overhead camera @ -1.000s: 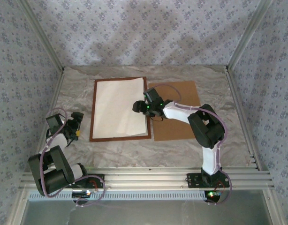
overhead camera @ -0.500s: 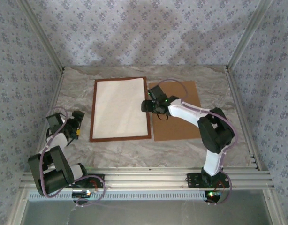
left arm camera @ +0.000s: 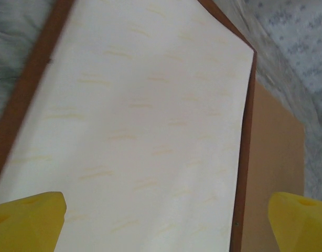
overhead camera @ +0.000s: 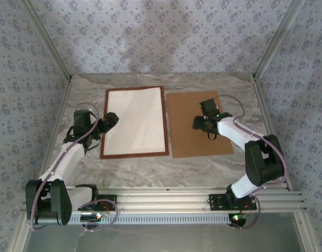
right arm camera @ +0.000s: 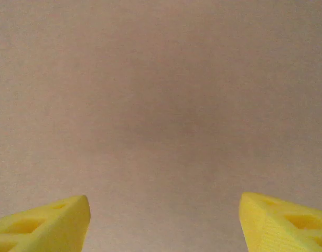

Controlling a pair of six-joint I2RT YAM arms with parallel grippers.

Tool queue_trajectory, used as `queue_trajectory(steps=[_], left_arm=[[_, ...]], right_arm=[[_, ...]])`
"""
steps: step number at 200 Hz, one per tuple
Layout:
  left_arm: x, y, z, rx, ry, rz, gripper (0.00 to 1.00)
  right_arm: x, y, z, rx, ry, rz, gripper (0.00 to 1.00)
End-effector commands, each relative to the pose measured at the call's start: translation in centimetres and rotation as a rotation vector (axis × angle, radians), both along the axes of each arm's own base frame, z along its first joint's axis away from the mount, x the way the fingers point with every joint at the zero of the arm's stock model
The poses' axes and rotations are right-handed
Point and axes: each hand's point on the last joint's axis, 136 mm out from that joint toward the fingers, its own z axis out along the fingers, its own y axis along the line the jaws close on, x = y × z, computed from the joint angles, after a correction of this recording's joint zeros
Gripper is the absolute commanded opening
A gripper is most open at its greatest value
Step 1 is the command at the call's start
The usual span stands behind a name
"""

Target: Put the photo into the frame

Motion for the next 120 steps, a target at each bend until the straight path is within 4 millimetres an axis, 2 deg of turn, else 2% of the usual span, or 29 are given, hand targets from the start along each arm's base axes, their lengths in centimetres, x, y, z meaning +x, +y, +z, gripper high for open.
queue_trajectory(steps=[1, 26, 67, 99, 120], left_arm=[[1.7, -2.3, 0.4, 0.075, -0.015, -0.063, 0.98], [4.2, -6.7, 0.5, 0.095, -0.017, -0.156, 0.99], [8.1, -14.7, -0.6, 0.086, 0.021, -0.304, 0.98], [8.6, -22.4, -1.1, 0.069, 0.046, -0.447, 0.99], [8.2, -26.2, -1.5, 0.079, 0.066, -0.507, 0.99]], right_arm=[[-0.7, -1.6, 0.7, 0.007, -0.016, -0.015, 0.76], [-1.1, -3.3, 0.9, 0.012, -0.029, -0.050, 0.76], [-1.7, -6.5, 0.7, 0.043, -0.041, -0.116, 0.77], [-1.1, -9.8, 0.0, 0.124, -0.047, -0.191, 0.77], [-0.2, -11.3, -0.5, 0.177, -0.056, -0.181, 0.77]])
